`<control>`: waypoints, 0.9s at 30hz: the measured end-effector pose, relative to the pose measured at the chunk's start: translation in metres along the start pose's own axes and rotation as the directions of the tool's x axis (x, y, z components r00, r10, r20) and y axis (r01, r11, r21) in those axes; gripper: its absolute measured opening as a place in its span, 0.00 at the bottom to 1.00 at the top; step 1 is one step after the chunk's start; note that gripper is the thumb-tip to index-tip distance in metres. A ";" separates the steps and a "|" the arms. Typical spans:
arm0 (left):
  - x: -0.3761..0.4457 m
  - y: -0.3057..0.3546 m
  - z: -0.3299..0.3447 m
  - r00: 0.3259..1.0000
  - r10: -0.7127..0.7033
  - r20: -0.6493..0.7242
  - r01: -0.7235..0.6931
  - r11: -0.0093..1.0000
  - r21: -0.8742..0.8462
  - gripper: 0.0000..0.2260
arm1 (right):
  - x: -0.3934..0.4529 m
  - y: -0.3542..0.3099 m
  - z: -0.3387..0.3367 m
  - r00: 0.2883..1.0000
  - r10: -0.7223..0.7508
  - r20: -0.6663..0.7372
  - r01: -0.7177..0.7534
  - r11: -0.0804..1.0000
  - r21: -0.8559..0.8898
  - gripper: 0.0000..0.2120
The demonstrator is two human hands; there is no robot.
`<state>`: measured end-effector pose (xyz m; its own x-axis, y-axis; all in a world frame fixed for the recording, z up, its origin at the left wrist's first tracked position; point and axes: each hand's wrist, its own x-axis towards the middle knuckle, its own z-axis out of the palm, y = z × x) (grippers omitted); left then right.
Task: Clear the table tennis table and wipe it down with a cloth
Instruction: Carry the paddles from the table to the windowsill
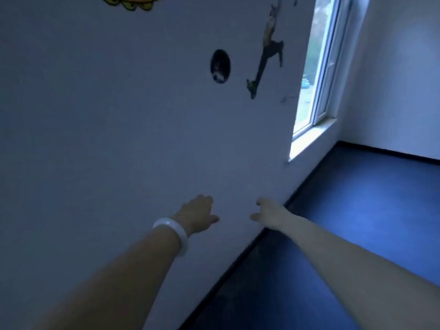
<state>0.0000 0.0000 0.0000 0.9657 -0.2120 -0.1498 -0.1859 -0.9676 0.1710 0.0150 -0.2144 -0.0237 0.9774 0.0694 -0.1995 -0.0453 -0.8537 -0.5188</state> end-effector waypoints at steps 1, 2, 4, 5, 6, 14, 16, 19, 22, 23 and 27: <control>0.016 0.020 0.006 0.999 0.038 0.015 -0.037 0.999 -0.026 0.27 | -0.002 0.019 -0.010 1.000 0.015 -0.011 -0.015 1.000 -0.016 0.25; 0.030 0.038 0.013 0.998 0.067 0.014 -0.067 0.997 -0.034 0.27 | -0.003 0.042 -0.020 0.999 0.034 -0.038 -0.034 0.999 -0.005 0.24; 0.058 0.081 0.028 0.989 0.146 0.037 -0.144 0.989 -0.031 0.26 | -0.009 0.090 -0.039 0.990 0.093 -0.102 -0.092 0.996 0.018 0.21; 0.071 0.105 0.036 0.982 0.185 0.050 -0.184 0.983 -0.023 0.26 | -0.015 0.115 -0.049 0.982 0.142 -0.124 -0.139 0.990 0.031 0.21; 0.081 0.129 0.043 0.973 0.219 0.069 -0.218 0.976 -0.019 0.26 | -0.022 0.138 -0.059 0.969 0.208 -0.136 -0.205 0.978 0.032 0.22; 0.130 0.307 0.100 0.796 0.566 0.216 -0.572 0.819 -0.036 0.25 | -0.114 0.285 -0.104 0.760 0.607 -0.234 -0.572 0.795 0.202 0.26; 0.133 0.345 0.111 0.721 0.647 0.248 -0.656 0.753 -0.057 0.25 | -0.140 0.307 -0.106 0.679 0.690 -0.250 -0.644 0.724 0.249 0.26; 0.129 0.394 0.124 0.591 0.754 0.285 -0.774 0.630 -0.061 0.25 | -0.178 0.326 -0.104 0.551 0.793 -0.260 -0.728 0.609 0.315 0.26; 0.122 0.436 0.131 0.444 0.835 0.326 -0.869 0.490 -0.073 0.26 | -0.216 0.329 -0.101 0.409 0.874 -0.264 -0.776 0.485 0.403 0.27; 0.118 0.450 0.133 0.395 0.858 0.330 -0.895 0.440 -0.075 0.26 | -0.228 0.328 -0.100 0.359 0.893 -0.271 -0.787 0.445 0.426 0.27; 0.087 0.496 0.142 0.203 0.919 0.336 -0.961 0.253 -0.109 0.26 | -0.281 0.319 -0.090 0.154 0.944 -0.292 -0.809 0.290 0.511 0.25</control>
<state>-0.0336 -0.5184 -0.0662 -0.0356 -0.9790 -0.2008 -0.9556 -0.0255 0.2936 -0.2551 -0.5527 -0.0583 0.1684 -0.9457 -0.2780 -0.9094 -0.0402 -0.4140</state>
